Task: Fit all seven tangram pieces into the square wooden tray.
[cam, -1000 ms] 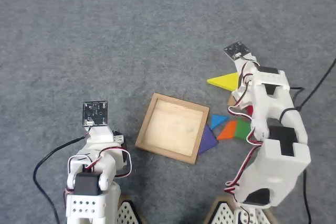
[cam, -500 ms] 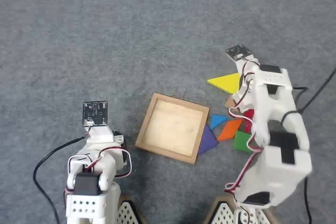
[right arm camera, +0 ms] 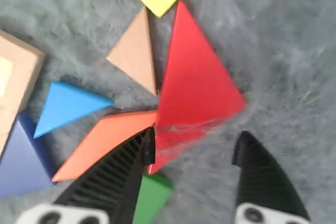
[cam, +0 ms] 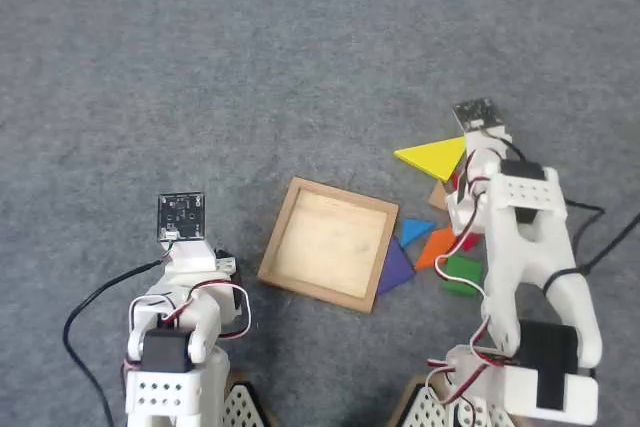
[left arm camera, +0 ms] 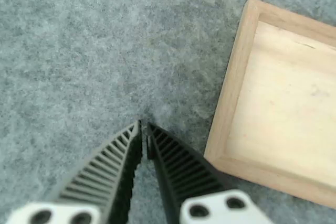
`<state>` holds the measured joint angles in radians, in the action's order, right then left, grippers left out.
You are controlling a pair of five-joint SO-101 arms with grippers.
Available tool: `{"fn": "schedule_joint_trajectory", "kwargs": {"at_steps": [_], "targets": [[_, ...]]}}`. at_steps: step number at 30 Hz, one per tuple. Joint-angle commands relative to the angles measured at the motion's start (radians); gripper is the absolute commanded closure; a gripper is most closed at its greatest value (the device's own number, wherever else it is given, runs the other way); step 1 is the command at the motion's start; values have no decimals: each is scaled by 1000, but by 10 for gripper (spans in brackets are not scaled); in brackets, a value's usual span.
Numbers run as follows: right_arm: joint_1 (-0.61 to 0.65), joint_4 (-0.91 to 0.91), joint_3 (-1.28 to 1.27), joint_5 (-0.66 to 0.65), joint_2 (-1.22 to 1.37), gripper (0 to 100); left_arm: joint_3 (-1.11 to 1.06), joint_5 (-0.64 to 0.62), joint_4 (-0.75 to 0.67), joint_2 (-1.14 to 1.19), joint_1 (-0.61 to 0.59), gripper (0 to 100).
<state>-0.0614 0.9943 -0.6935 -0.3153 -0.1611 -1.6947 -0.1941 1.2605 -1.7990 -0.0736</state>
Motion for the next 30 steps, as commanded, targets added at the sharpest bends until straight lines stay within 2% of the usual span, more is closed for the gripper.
{"fn": "schedule_joint_trajectory", "kwargs": {"at_steps": [1, 8, 19, 25, 30], "targets": [[-7, -61, -18, 25, -64, 705, 12, 11, 2, -20, -6, 986], [2, -150, 8, -37, -27, 659, 12, 11, 2, -20, -6, 986], [2, -102, 262, -80, 364, 660, 12, 11, 2, -20, -6, 986], [-4, -51, 288, -75, 372, 783, 12, 11, 2, -20, -6, 986], [-4, -48, 288, -72, 366, 790, 12, 11, 2, -20, -6, 986]]}}
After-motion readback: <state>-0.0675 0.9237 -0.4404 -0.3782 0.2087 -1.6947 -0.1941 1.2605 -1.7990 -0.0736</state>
